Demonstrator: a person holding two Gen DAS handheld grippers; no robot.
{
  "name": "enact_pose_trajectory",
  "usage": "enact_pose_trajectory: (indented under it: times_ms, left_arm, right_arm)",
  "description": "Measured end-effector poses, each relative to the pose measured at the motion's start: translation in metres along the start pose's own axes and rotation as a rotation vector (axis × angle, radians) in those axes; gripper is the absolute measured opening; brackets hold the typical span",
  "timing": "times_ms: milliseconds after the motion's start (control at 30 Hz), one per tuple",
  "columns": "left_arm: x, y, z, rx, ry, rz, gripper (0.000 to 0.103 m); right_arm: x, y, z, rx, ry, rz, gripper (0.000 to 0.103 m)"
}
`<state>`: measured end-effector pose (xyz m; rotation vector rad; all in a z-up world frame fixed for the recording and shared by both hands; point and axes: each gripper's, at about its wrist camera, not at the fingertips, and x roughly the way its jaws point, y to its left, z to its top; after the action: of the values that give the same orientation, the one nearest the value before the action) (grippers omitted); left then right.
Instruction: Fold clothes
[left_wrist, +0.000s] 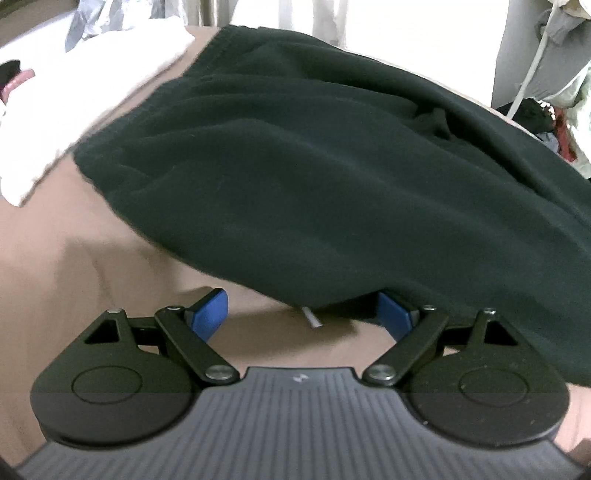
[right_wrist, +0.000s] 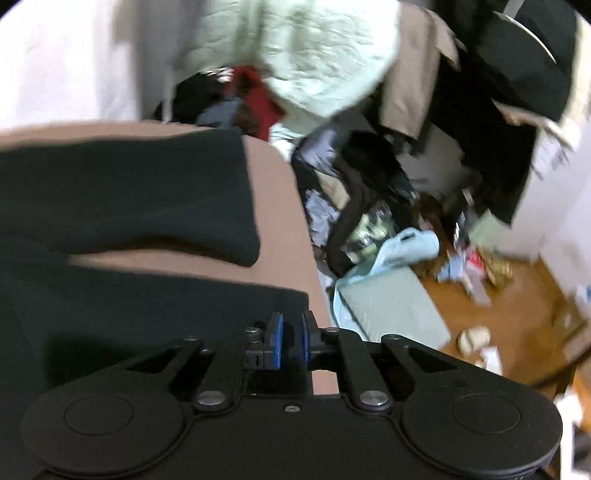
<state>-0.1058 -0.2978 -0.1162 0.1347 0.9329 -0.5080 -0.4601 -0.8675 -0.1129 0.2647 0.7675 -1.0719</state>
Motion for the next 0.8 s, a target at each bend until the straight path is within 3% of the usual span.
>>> enact_pose_trajectory:
  times_ms: [133, 233, 333, 367, 433, 600, 700, 733, 800]
  left_arm:
    - [-0.009, -0.001, 0.004, 0.054, -0.054, 0.060, 0.088]
    - [-0.016, -0.005, 0.020, 0.119, -0.104, 0.126, 0.088]
    - [-0.034, -0.009, 0.043, 0.184, -0.148, 0.153, 0.088]
    - [-0.043, -0.009, 0.058, 0.226, -0.141, 0.158, 0.088]
    - [-0.061, -0.008, 0.089, 0.310, -0.127, 0.166, 0.088]
    - [-0.102, -0.001, 0.174, 0.552, 0.016, 0.221, 0.092]
    - [-0.116, 0.017, 0.204, 0.488, 0.080, 0.260, 0.101]
    - [-0.115, 0.027, 0.203, 0.439, 0.090, 0.232, 0.101]
    - [-0.113, 0.047, 0.201, 0.343, 0.107, 0.177, 0.101]
  right_arm:
    - [-0.059, 0.019, 0.016, 0.076, -0.097, 0.206, 0.038]
    - [-0.109, 0.046, 0.029, 0.100, -0.128, 0.435, 0.041]
    - [-0.153, 0.070, 0.046, 0.153, -0.094, 0.683, 0.049]
    - [-0.168, 0.080, 0.052, 0.167, -0.079, 0.760, 0.056]
    - [-0.198, 0.106, 0.064, 0.169, -0.062, 0.887, 0.059]
    - [-0.251, 0.170, 0.100, 0.195, -0.041, 1.140, 0.060]
    - [-0.272, 0.212, 0.113, 0.275, 0.030, 1.325, 0.065]
    - [-0.279, 0.228, 0.113, 0.262, 0.034, 1.327, 0.068]
    - [-0.297, 0.270, 0.104, 0.145, -0.020, 1.225, 0.069]
